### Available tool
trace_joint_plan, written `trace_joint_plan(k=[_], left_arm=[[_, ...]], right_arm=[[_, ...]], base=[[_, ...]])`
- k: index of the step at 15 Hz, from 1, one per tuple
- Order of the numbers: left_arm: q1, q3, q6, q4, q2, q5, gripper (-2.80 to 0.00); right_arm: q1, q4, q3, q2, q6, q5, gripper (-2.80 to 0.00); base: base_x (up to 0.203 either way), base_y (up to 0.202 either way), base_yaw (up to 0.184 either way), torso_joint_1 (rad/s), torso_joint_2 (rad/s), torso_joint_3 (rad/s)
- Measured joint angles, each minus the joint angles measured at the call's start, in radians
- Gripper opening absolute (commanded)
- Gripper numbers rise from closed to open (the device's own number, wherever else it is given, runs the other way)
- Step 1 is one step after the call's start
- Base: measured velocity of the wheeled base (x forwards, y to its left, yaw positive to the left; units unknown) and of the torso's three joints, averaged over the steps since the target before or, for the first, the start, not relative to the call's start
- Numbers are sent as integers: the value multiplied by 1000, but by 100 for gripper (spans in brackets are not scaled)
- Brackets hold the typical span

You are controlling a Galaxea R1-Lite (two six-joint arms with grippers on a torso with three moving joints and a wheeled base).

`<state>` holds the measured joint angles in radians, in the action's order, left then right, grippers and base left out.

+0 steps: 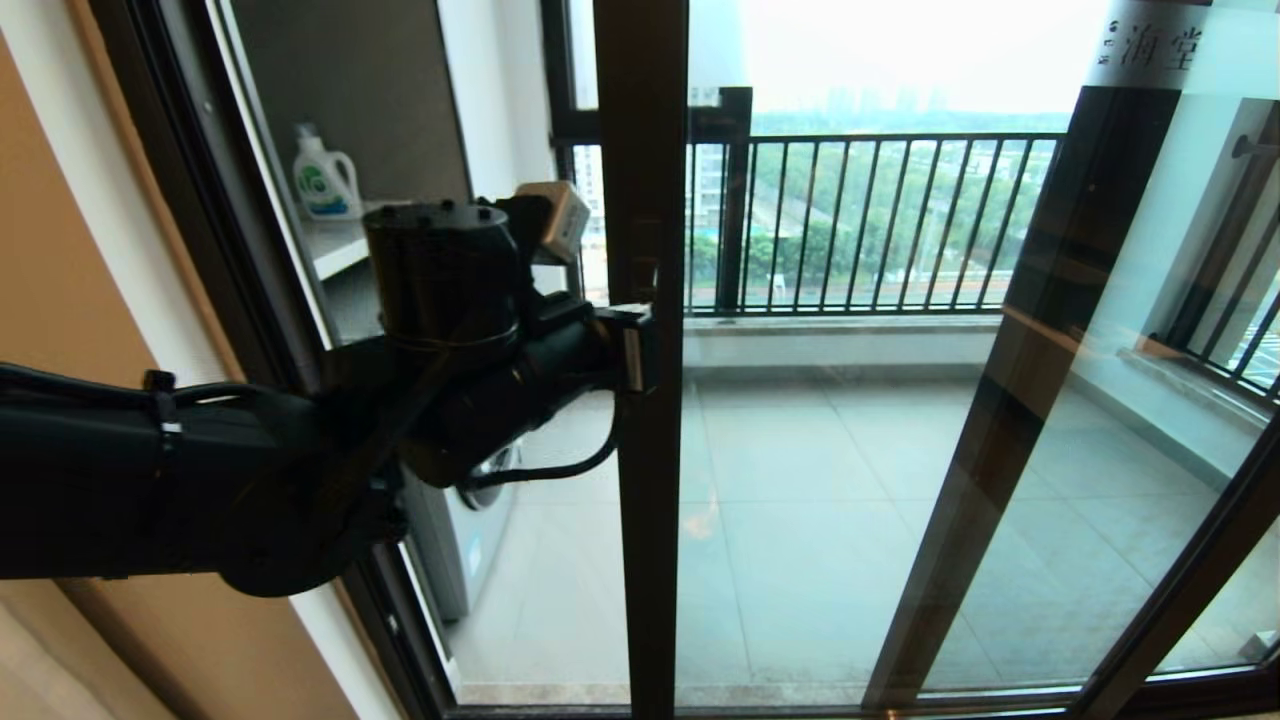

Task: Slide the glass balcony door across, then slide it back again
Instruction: Close the slid door

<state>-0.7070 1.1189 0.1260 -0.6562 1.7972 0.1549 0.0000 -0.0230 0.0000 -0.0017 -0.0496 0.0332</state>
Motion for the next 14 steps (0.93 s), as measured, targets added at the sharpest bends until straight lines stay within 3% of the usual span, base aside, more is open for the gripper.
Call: trace_joint_plan(k=[3,7,14], left_arm=[[-47,108,26,-33,106,77,-280],[-91,229,37,-57,224,107,-280],[-95,279,32,-77,314,162,-280]], right_arm=[[0,0,0,0,0,0,-280],[0,0,0,0,0,0,-280],[0,0,0,0,0,0,-280]], base=[[0,0,0,0,0,0],[0,0,0,0,0,0],[0,0,0,0,0,0]])
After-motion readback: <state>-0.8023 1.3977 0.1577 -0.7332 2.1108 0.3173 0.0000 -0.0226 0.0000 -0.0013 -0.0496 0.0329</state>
